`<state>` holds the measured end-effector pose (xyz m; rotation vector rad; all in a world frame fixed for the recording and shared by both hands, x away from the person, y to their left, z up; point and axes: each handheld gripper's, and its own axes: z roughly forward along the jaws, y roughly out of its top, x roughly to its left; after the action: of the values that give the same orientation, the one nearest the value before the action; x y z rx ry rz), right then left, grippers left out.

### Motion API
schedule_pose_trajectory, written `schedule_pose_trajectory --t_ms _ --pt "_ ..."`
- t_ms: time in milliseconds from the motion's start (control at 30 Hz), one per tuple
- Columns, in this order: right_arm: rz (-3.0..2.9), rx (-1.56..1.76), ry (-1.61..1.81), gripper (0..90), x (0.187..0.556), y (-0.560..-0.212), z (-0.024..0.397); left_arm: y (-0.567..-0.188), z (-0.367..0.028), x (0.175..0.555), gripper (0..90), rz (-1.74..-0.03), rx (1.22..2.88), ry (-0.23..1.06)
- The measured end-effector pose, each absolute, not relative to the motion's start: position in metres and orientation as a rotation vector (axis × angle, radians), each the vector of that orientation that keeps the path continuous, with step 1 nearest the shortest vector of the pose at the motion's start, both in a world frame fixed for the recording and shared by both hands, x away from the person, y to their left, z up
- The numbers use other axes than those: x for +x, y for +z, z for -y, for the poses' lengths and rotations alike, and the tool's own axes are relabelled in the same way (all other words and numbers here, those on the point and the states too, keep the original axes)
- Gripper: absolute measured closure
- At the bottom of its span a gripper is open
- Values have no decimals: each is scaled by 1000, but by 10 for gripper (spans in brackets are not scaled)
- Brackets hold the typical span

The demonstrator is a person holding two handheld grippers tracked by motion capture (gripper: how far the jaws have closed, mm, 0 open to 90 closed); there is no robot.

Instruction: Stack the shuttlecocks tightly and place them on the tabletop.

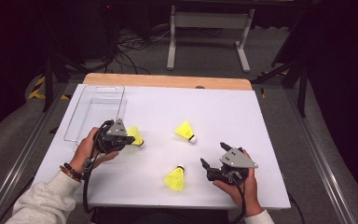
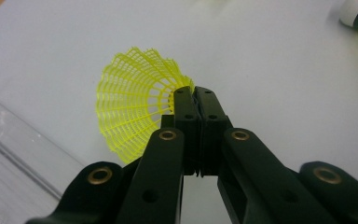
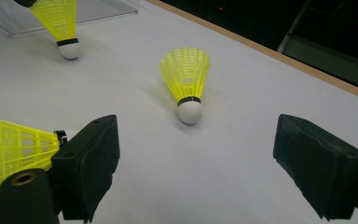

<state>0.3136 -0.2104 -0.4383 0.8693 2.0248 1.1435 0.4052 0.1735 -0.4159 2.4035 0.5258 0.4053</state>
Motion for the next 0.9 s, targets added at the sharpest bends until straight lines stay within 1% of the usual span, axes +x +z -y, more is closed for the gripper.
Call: schedule_pose_trajectory --t_ms 200,333,400,567,733,800,867,900 --pt "-2040 876 1133 154 315 -440 211 -414 -160 407 887 -475 2424 402" --pt "-2044 878 1131 154 316 -440 210 -414 -146 409 867 -441 2443 431" --pt "-2049 871 1128 154 316 -441 210 -416 -139 410 852 -416 2470 435" --pt "-2056 872 1126 154 316 -442 210 -418 -122 413 825 -380 2478 437" --pt "-2063 871 1120 154 316 -442 210 -421 -106 415 834 -336 2495 425" --pt "-2070 873 1121 156 316 -443 210 -424 -97 416 833 -306 2508 443" --pt "-2074 862 1118 158 316 -443 209 -425 -92 417 874 -282 2531 446" --pt "-2074 860 1116 158 316 -443 209 -424 -89 416 879 -274 2545 467"
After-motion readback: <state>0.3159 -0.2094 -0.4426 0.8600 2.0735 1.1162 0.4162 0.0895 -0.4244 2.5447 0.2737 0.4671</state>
